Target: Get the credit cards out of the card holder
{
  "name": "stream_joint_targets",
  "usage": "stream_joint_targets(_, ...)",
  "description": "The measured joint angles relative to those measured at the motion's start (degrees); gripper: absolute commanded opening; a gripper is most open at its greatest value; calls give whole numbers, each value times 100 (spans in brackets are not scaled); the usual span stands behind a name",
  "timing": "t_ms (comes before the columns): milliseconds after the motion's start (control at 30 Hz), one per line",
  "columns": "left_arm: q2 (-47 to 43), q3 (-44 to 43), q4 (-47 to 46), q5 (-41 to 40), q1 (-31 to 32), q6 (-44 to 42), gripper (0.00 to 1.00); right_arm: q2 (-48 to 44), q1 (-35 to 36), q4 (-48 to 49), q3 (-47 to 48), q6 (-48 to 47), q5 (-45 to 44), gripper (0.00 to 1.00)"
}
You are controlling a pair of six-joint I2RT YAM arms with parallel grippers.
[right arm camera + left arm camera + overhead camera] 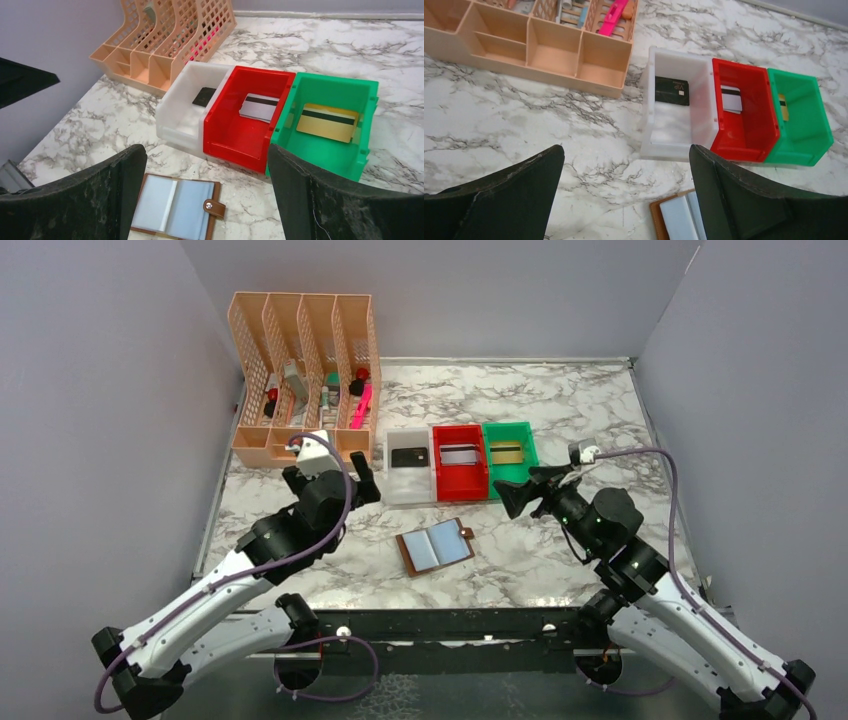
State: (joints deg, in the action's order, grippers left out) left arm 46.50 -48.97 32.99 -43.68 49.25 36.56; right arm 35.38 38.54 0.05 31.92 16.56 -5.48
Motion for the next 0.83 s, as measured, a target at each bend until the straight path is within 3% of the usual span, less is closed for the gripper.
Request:
stream_joint_targets(467, -990, 142, 28, -203, 0, -431, 99, 210, 0, -579, 0, 22, -549, 96)
stream_joint_targets(833, -415, 188, 92, -247, 0, -400, 99, 247, 0, -616, 0, 13, -721, 96)
